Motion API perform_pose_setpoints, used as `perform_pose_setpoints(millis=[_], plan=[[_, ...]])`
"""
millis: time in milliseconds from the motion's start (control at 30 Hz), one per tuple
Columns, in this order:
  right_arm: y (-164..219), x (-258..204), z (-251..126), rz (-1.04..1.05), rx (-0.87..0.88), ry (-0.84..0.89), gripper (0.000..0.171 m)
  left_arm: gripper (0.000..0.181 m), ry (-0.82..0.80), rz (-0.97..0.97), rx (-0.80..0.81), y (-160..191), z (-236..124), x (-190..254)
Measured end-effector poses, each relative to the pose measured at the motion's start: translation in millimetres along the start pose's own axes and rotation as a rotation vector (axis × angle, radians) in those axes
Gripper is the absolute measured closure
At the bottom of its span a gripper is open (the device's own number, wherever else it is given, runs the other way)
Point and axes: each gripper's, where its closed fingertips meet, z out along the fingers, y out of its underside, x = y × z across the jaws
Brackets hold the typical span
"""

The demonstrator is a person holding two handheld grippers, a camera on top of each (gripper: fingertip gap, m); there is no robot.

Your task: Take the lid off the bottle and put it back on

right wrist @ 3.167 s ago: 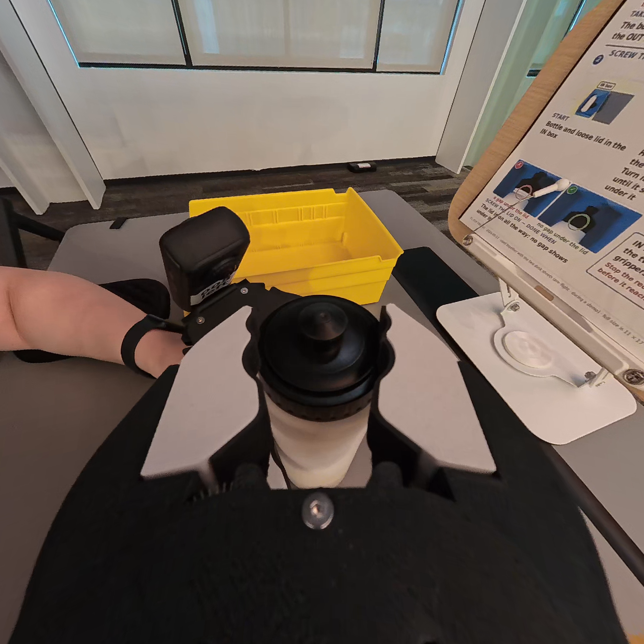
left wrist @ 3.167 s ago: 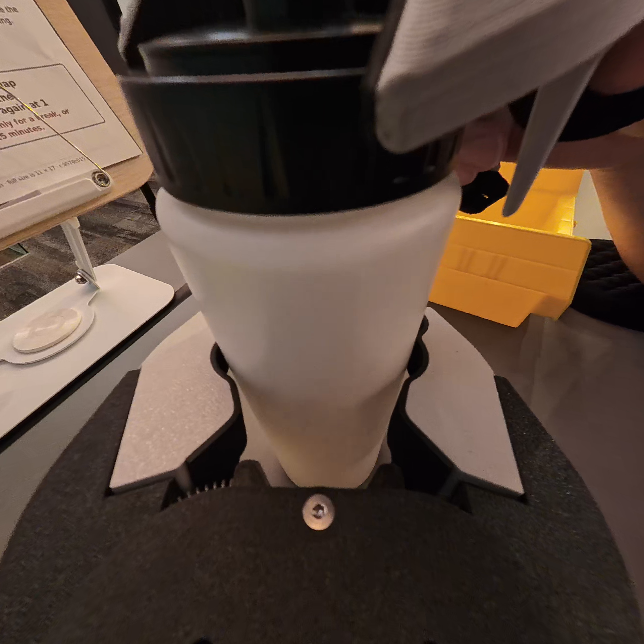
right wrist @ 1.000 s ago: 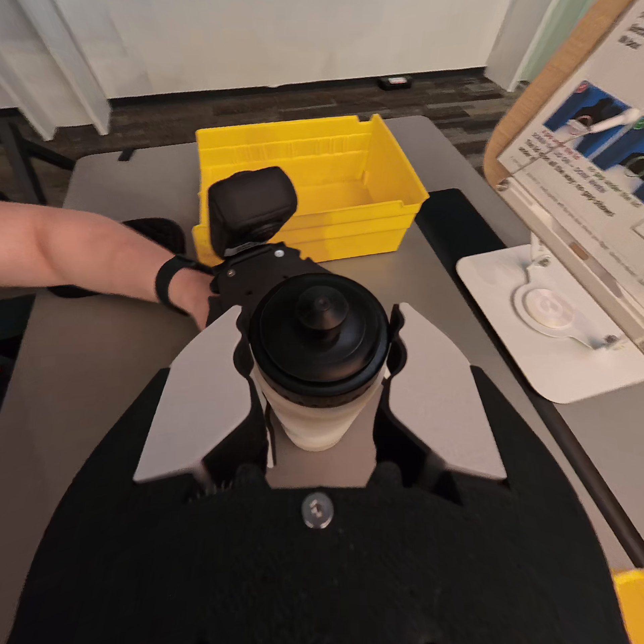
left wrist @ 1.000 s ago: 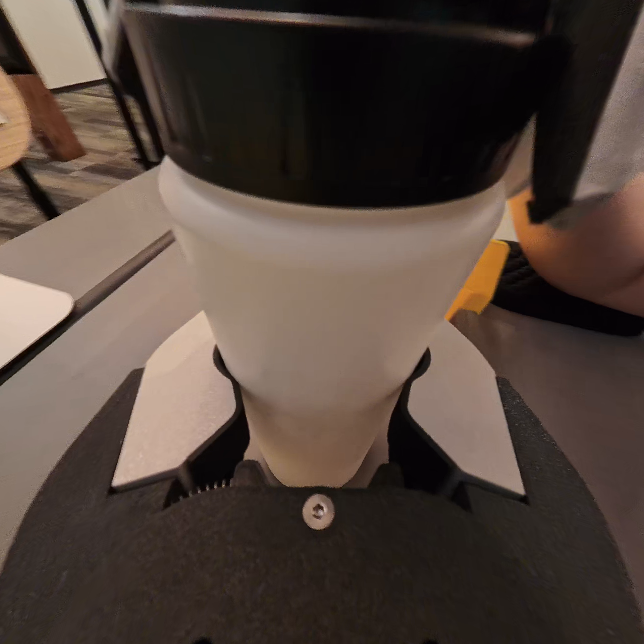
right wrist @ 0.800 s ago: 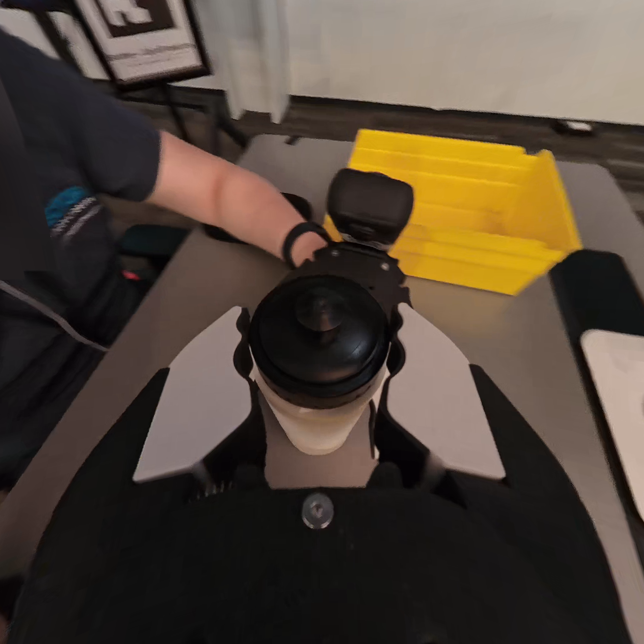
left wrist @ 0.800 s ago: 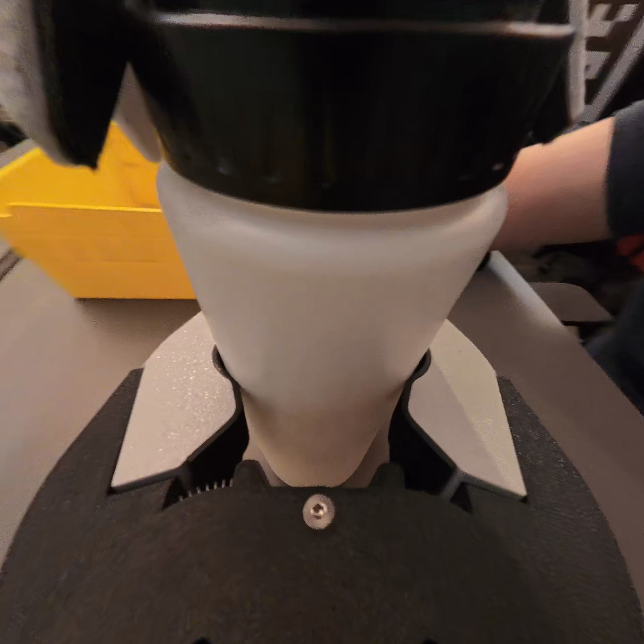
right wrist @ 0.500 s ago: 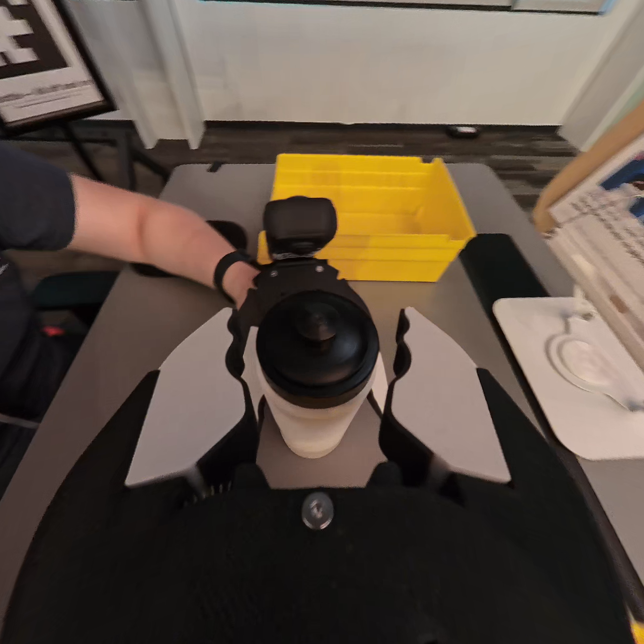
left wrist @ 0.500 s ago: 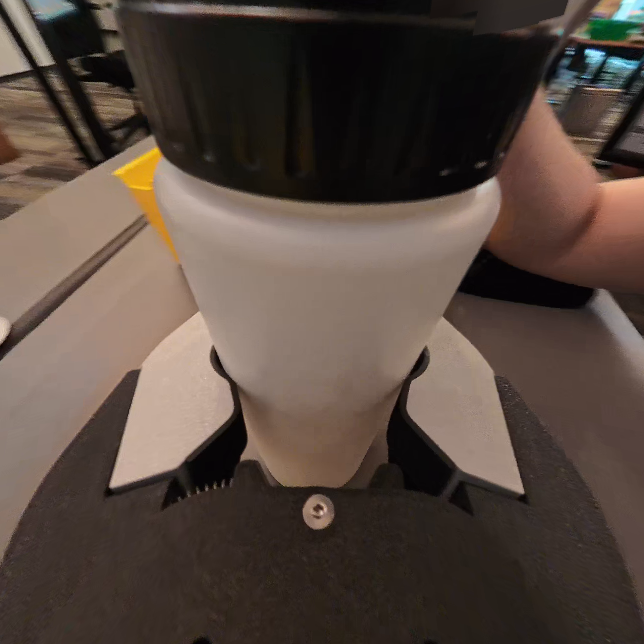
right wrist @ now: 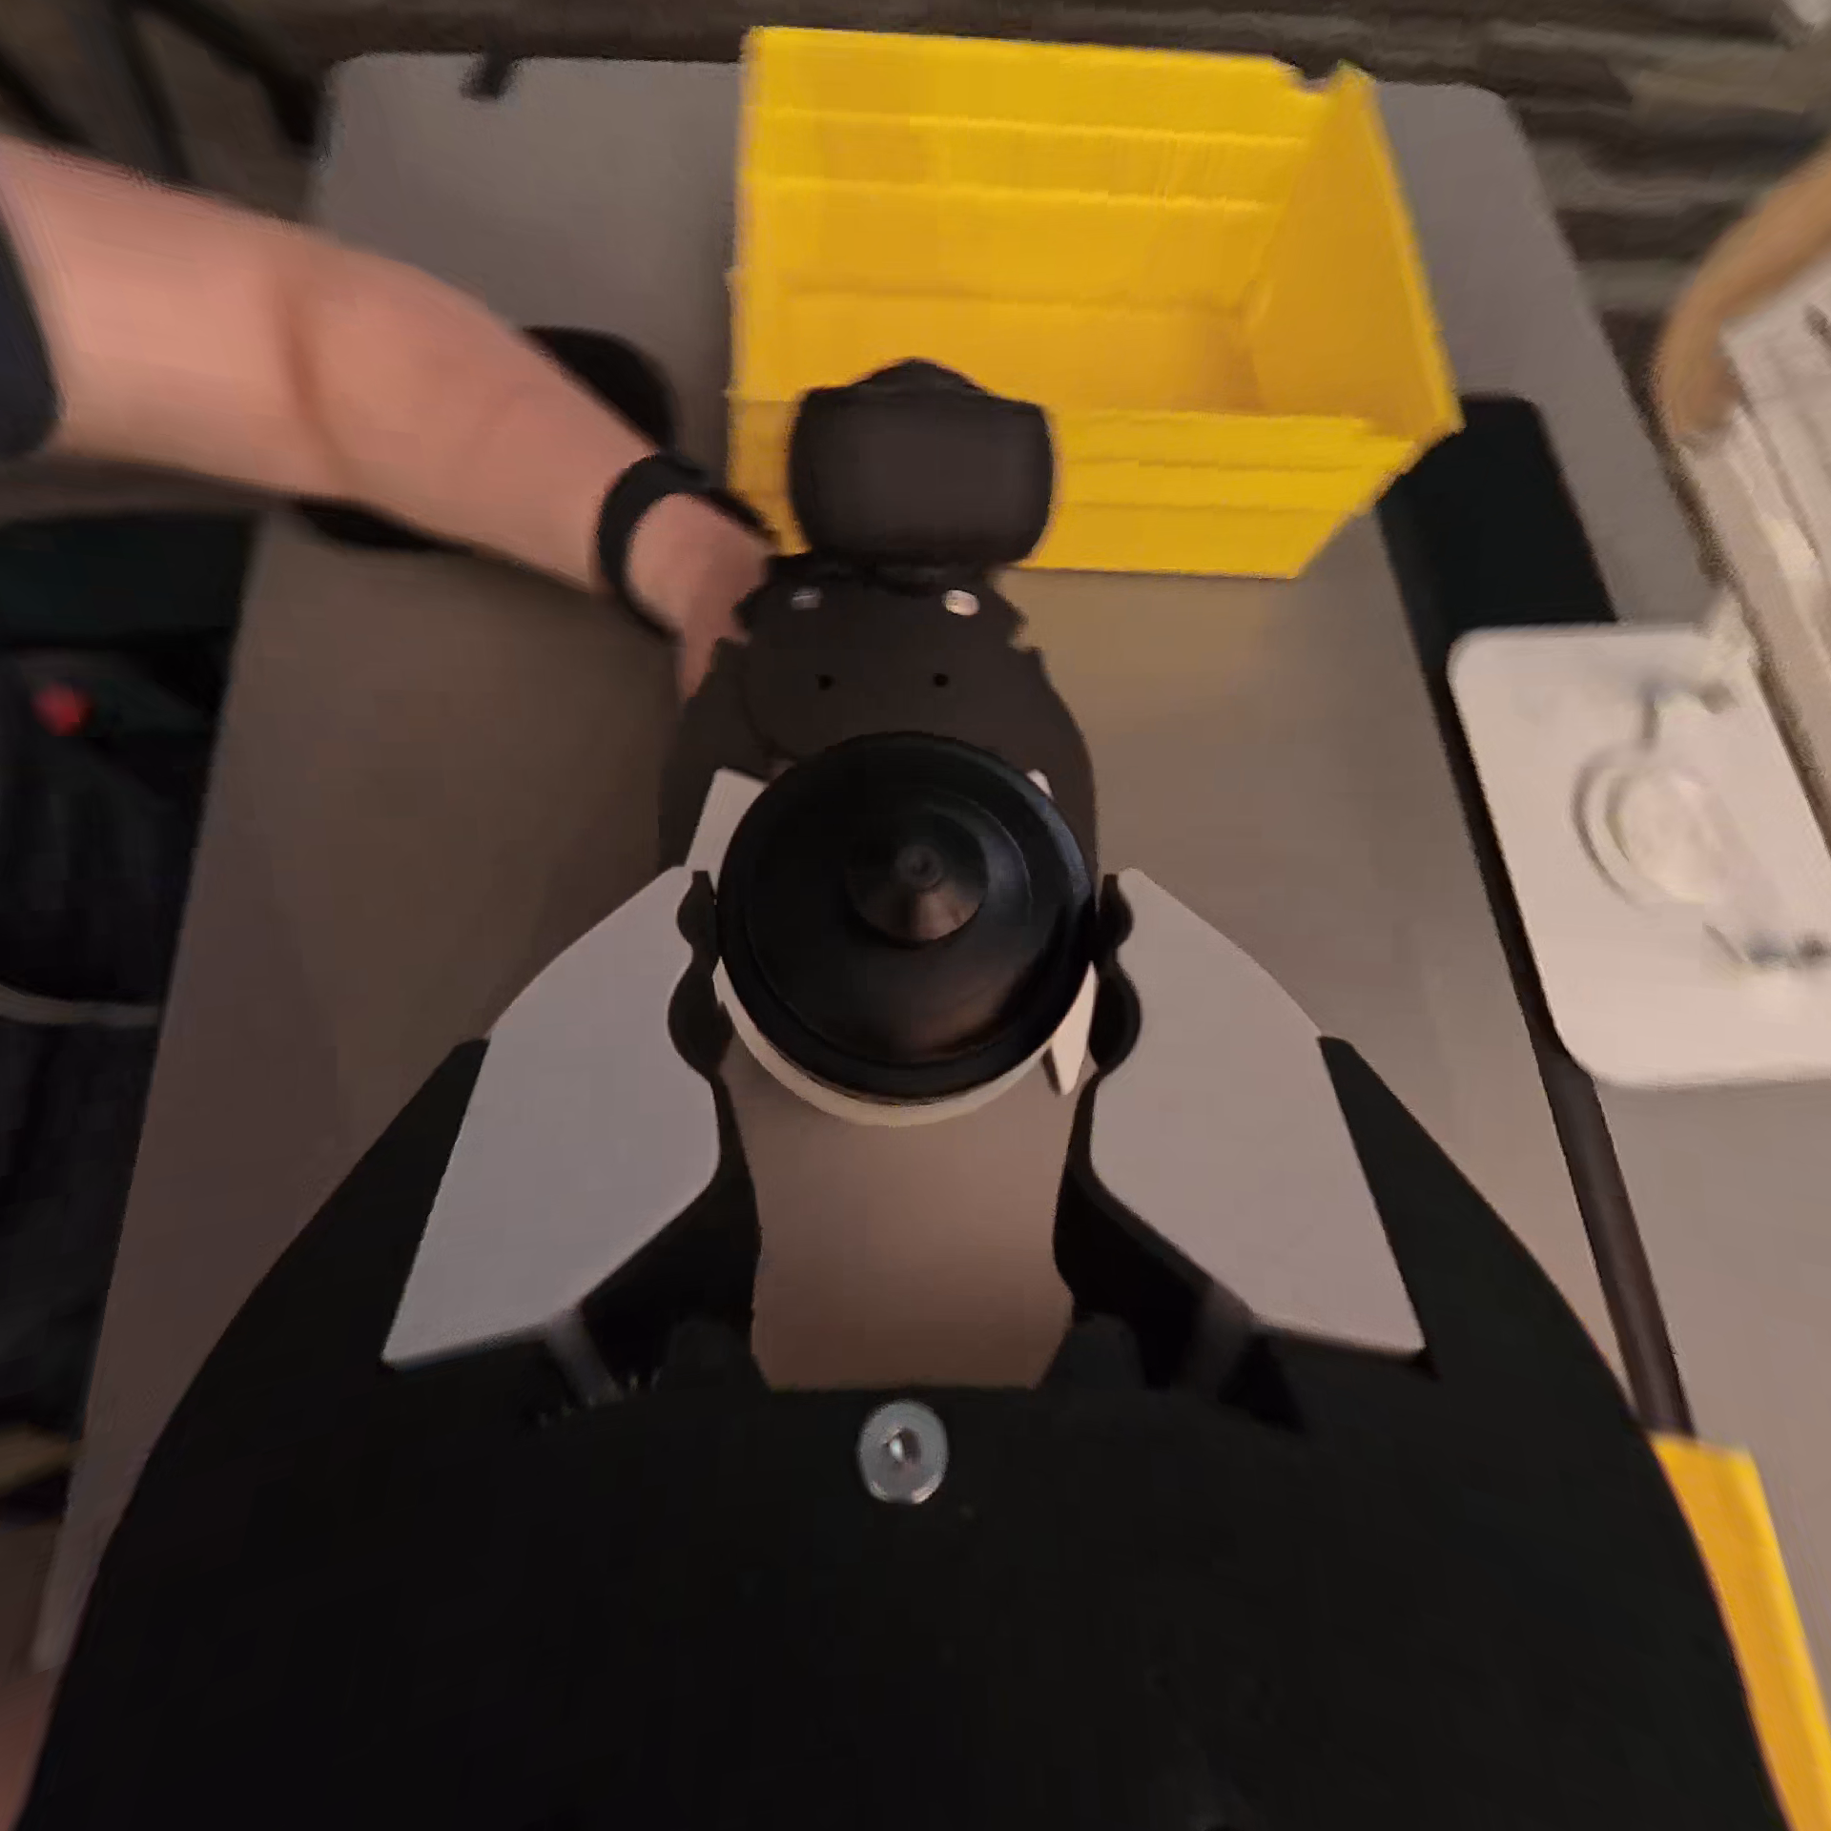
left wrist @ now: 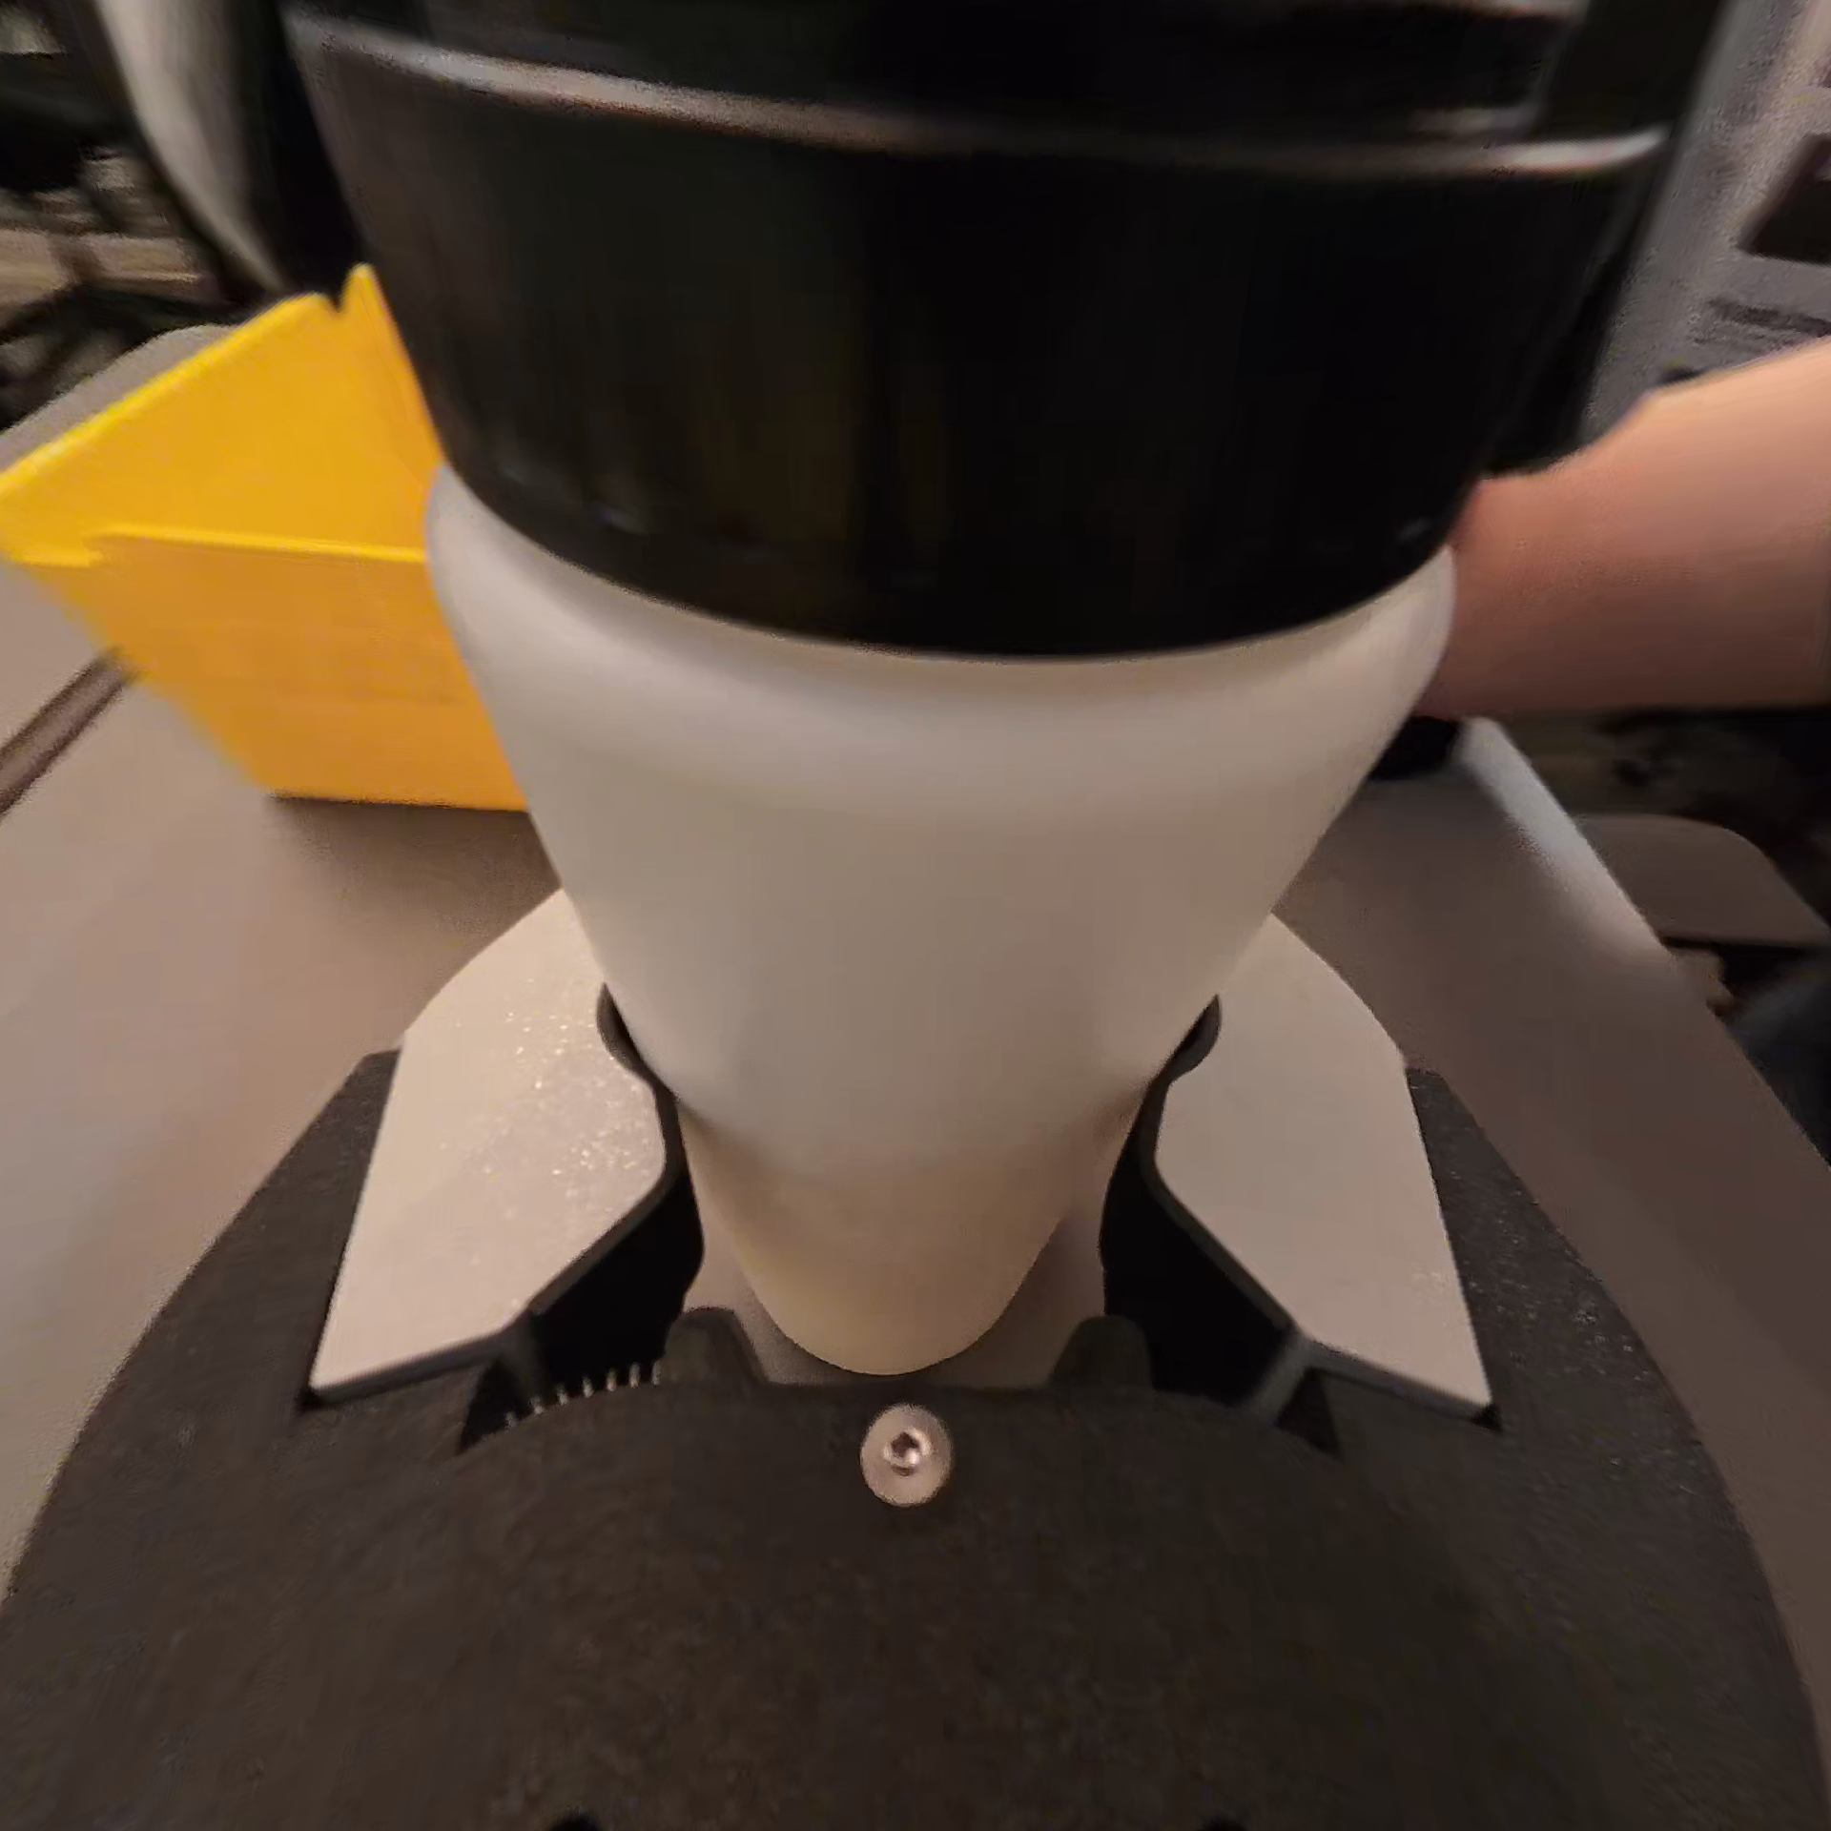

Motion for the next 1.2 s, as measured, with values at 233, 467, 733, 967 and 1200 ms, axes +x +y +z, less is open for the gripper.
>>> perform_pose_setpoints(millis=[233,467,733,967,1200], plan=[[2.1,-39.1,-11.2,-0.193,0.149,-0.313,0.097,0.078,0.128,0.039,0.002,-1.5,10.0,29.5],[-9.0,8.1,-7.9,0.108,0.074,0.041,0.088,0.078,-0.187,-0.084,0.028,-2.2,-1.5,-26.9],[9.6,9.3,-2.6,0.153,-0.114,0.160,0.097,0.079,-0.145,-0.040,-0.010,-0.7,2.6,-15.4],[11.8,-52.9,-15.4,-0.228,0.009,-0.272,0.097,0.079,0.182,0.094,-0.041,0.0,15.3,48.4],[7.2,-15.1,-12.5,-0.012,-0.046,-0.023,0.089,0.079,-0.048,-0.026,-0.023,-2.4,12.4,4.9]])
